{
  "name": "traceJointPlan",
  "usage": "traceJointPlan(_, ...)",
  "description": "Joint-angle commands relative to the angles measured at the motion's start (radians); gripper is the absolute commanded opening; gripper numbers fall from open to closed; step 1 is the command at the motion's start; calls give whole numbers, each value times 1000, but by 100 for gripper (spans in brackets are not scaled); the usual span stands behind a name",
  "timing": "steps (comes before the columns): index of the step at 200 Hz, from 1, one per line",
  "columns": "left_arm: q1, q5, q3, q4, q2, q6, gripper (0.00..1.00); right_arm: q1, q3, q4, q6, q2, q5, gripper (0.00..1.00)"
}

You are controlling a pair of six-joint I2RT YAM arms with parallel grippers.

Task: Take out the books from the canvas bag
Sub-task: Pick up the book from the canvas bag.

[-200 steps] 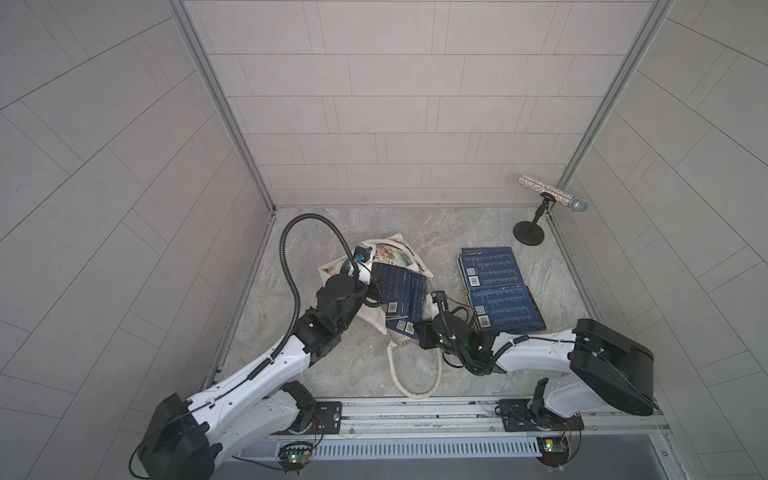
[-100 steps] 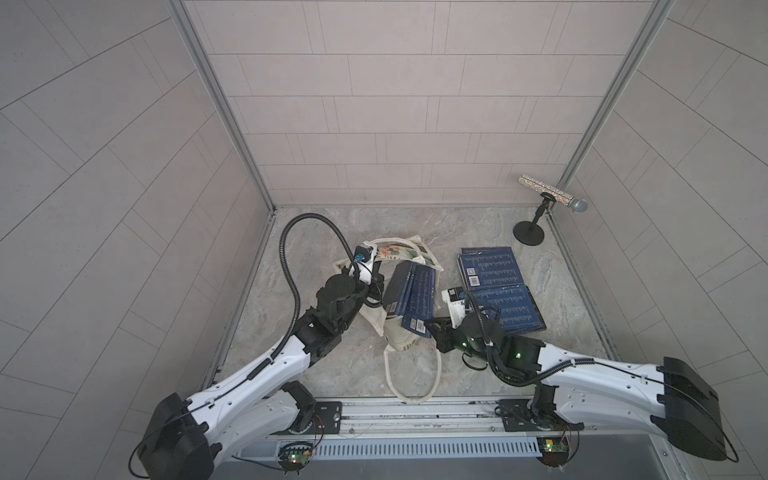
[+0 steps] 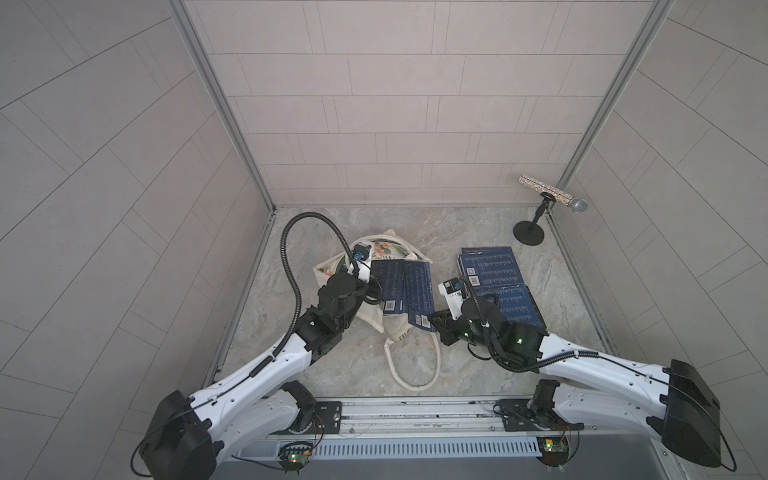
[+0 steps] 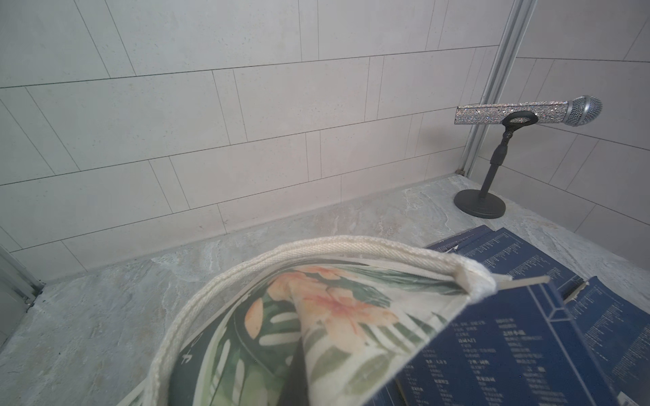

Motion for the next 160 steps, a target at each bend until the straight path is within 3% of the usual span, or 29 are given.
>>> traceJointPlan(1, -2, -4, 49, 63, -4, 7, 0, -1, 35, -22, -89, -66, -50, 0)
traceJointPlan(40, -2, -16, 54, 54, -3, 7, 0, -1, 22, -115, -206, -155, -165, 0)
traceJointPlan(64, -3, -18, 57, 49, -1, 9, 0, -1, -2, -70, -208, -224, -209, 0)
traceJointPlan(89, -3, -21, 55, 48, -2, 10, 0, -3, -2, -65, -212, -278, -185, 0)
traceJointPlan(127, -3, -20, 57, 49, -2, 10, 0, -8, -41, -55, -177, -468, 58, 0)
traceJointPlan(160, -2, -20, 56, 47, -7, 10, 0, -12, -54, -122, -40, -624, 463, 0)
